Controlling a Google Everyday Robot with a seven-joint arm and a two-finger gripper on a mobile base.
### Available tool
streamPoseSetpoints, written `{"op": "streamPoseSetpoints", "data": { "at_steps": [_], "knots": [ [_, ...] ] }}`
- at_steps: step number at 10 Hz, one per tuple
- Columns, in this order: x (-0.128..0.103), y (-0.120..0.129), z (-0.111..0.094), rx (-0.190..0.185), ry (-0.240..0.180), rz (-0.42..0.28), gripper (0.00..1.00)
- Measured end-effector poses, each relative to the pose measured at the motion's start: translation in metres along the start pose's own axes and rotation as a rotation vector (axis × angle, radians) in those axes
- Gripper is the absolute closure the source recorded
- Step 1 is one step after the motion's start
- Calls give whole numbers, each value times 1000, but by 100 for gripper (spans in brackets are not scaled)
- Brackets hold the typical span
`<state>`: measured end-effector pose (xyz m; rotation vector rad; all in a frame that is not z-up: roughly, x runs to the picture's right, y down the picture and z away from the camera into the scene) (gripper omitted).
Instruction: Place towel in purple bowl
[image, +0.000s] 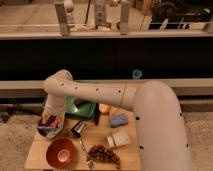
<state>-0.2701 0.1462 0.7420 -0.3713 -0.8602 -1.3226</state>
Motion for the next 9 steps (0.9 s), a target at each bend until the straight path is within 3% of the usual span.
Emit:
{"op": "streamPoseSetpoints", "data": {
  "at_steps": [5,9],
  "knots": [
    [7,-6,-14,70,64,48,20],
    [8,-7,-15,75,69,50,20]
  ]
}}
